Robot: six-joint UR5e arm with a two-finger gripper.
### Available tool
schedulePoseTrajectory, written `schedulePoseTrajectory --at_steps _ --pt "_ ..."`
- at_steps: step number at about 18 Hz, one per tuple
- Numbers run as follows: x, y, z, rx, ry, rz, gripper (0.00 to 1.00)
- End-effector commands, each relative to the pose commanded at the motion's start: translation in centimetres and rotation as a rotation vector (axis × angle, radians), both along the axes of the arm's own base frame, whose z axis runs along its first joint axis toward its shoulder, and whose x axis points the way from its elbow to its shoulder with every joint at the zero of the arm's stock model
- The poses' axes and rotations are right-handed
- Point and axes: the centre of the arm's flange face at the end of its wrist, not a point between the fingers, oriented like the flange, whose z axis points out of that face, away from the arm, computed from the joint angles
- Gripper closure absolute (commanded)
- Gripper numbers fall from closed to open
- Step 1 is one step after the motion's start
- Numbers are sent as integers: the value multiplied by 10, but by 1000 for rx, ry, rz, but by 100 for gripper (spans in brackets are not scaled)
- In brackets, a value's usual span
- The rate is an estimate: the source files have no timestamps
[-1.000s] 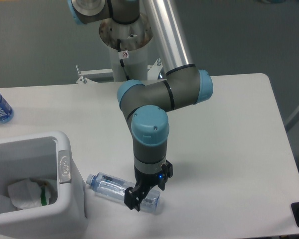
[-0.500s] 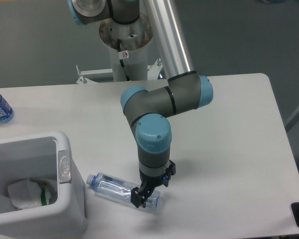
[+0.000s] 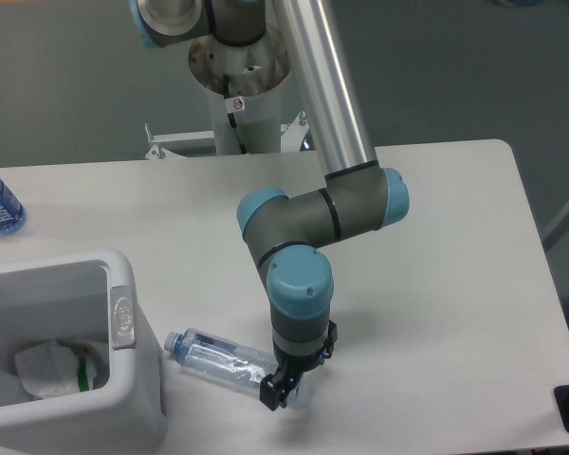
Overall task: Place the trash in the trash can
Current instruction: 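Close the gripper on the bottle's body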
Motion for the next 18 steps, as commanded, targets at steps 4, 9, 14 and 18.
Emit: schedulePoseTrajectory --at_steps 4,9,14,18 --pt "1 -2 -13 -19 -13 1 0" --pt "3 1 -20 -26 -22 -4 0" --pt "6 1 -23 -32 -28 -6 0" --pt "9 3 -26 -36 -31 -10 0"
